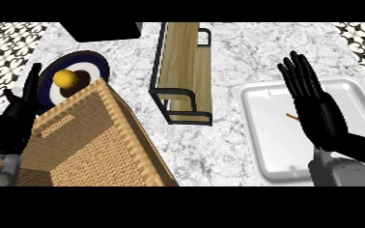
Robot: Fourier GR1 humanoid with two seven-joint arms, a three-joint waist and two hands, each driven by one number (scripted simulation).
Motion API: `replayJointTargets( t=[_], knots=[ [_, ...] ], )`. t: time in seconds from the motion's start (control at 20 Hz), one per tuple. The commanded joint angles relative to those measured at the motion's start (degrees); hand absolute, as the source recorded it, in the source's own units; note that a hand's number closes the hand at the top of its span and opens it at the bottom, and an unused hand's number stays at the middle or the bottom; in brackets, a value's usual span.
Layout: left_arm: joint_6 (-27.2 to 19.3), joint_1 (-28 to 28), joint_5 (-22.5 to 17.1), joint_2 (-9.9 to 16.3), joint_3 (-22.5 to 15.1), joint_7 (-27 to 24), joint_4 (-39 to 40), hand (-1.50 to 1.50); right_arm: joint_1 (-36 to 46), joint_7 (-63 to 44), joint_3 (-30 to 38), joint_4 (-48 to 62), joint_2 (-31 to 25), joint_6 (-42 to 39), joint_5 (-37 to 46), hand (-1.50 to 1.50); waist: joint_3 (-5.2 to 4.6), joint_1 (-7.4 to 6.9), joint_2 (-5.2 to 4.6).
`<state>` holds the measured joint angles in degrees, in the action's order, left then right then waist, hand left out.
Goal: Pick the tomato from the tray and place it in the tiered shelf
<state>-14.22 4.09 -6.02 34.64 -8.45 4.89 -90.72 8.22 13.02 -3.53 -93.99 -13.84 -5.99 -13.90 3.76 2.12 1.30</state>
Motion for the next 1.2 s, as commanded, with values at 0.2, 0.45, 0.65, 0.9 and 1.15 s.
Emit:
replayJointTargets(
  t=[0.2, 0.45, 0.65, 0.9, 1.15],
  knots=[
    [0.91, -4.62, -4.63, 1.39, -1.45, 3.74, -3.79, 0.00, -10.58, -17.70, 14.84, 13.66, -13.24, 15.22, 9.04, -1.50, -4.89, 4.13, -3.92],
    [1.64, -9.60, -10.58, 2.57, -3.55, 6.32, -9.80, 0.00, -15.80, -32.59, 22.41, 22.96, -19.49, 25.02, 13.91, 1.50, -4.90, 3.48, -4.09],
    [2.52, -10.20, -11.12, -0.57, -8.11, 4.26, -8.23, 0.00, -10.22, -43.22, 22.45, 21.99, -20.05, 26.30, 12.51, -1.50, -4.29, -0.60, -2.45],
    [2.33, -5.42, -10.43, -1.88, -10.10, 3.83, -3.73, 0.00, -2.63, -51.75, 17.35, 18.89, -24.78, 20.20, 13.38, -1.50, -4.29, -1.26, -2.60],
    [3.77, -4.99, -11.80, -0.96, -11.07, 3.10, -4.12, 0.00, 4.00, -64.33, 14.37, 22.05, -28.32, 10.57, 9.47, -1.50, -4.29, -3.96, -2.68]
  ],
)
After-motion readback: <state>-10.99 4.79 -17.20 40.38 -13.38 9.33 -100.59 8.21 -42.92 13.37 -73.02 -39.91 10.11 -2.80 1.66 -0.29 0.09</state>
